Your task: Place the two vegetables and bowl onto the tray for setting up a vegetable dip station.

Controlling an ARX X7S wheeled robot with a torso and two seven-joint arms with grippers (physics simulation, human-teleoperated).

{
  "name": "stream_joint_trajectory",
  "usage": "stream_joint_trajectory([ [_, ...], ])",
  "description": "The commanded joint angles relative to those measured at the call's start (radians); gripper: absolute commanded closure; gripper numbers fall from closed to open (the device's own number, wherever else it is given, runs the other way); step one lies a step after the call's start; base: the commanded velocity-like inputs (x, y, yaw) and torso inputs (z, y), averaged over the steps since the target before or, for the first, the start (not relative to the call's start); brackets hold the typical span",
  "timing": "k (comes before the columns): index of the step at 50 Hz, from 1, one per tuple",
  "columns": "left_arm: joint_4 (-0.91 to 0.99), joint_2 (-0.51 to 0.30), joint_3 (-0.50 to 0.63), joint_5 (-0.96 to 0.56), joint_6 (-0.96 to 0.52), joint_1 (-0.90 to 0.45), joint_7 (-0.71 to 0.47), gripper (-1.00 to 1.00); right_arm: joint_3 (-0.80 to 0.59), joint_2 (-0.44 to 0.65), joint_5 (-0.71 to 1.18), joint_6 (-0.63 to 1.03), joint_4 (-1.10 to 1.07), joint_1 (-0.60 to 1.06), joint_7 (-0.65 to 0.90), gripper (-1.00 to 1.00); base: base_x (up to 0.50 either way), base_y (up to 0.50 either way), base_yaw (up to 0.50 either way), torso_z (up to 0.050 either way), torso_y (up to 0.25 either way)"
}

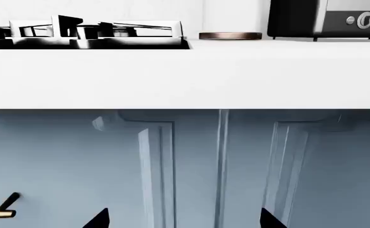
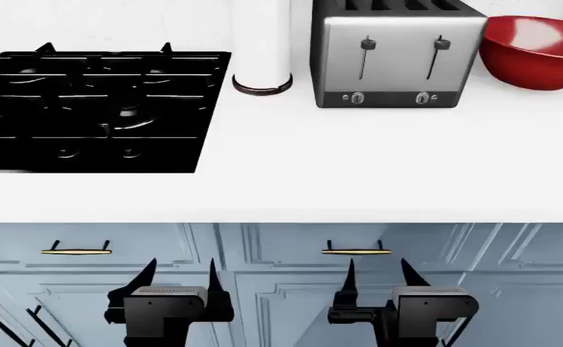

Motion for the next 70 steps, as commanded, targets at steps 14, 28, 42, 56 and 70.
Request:
stream_joint_trajectory([
  [14,0.069,-0.063,0.088,0.033,-0.033,0.014,-0.090,-1.00,-0.065,0.055,0.050,0.024,-0.036,-0.011,0.063,-1.00,0.00,0.00,0.00,0.000,0.000],
  [28,0.702,-0.009,0.132,0.183,-0.976,-0.310,-0.033,-1.00,-0.082,0.119,0.083,0.574,-0.520,0.167,0.120,-1.00,0.00,0.00,0.00,0.000,0.000],
  [42,0.529,-0.657,0.460,-0.522,-0.979,-1.484,-0.681,-1.00,-0.058,0.155,0.400,1.571,-0.864,0.945,0.313,-1.00,0.00,0.00,0.00,0.000,0.000],
  [56,0.302,-0.586,0.495,-1.803,-1.019,-1.733,-1.396,-1.00,-0.066,0.373,1.598,1.549,-0.373,1.466,1.199,-1.00,0.00,-0.04,0.00,0.000,0.000],
  [70,0.294,-0.585,0.486,-1.785,-0.995,-1.722,-1.364,-1.00,-0.111,0.473,1.541,1.503,-0.312,1.563,1.140,-1.00,0.00,-0.50,0.00,0.000,0.000],
])
